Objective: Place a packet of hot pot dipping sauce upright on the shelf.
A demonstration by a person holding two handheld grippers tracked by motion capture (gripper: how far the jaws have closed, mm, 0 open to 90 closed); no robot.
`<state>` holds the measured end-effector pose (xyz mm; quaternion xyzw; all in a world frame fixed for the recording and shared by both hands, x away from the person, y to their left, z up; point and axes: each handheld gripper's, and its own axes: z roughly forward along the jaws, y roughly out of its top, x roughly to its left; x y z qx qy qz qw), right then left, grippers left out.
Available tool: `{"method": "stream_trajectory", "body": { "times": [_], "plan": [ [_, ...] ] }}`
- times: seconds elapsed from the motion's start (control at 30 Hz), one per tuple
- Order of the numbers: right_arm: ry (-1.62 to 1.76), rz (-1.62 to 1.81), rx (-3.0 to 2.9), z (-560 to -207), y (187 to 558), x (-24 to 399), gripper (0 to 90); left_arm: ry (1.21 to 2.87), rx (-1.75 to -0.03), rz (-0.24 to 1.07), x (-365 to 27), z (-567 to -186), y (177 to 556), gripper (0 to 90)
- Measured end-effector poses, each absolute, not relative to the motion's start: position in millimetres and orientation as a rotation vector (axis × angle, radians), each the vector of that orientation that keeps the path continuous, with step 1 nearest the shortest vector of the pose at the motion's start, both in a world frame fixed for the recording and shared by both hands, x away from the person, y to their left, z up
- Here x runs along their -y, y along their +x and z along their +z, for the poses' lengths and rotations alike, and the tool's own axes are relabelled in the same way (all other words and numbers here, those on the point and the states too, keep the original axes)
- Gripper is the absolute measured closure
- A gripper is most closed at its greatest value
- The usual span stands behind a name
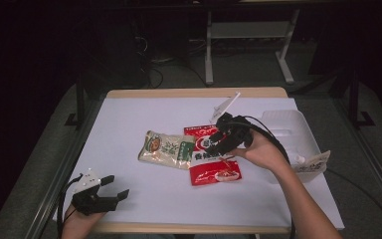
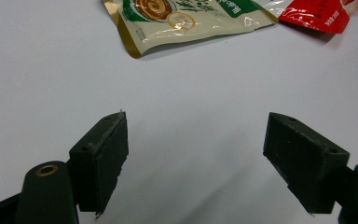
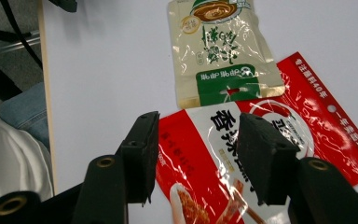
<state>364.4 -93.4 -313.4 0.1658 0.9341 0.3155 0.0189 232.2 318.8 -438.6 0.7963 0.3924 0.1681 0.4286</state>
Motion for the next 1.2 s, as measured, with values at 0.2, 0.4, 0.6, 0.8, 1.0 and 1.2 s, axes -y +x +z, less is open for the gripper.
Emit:
{"method": "stream_trajectory", "body": {
  "times": [0.2,0.4,0.6,0.8,1.0,1.2],
  "plan": [
    [0.541,0.965,-2.909,-326,372,79,43.2,1.985,-0.983,0.415,-318,-439,232,21.8],
    [0.562,0.974,-2.91,-334,378,73,40.9,1.988,-0.98,0.417,-318,-439,232,21.8],
    [0.591,0.965,-2.907,-339,384,67,37.7,1.987,-0.981,0.416,-318,-439,232,21.8],
    [0.625,0.954,-2.912,-347,391,57,34.5,1.996,-0.974,0.414,-319,-439,233,23.1],
    [0.643,0.935,-2.914,-355,397,46,32.6,1.996,-0.972,0.411,-319,-439,233,23.5],
    [0.677,0.913,-2.919,-360,402,45,31.0,1.988,-0.973,0.411,-319,-438,232,23.6]
  ]
}}
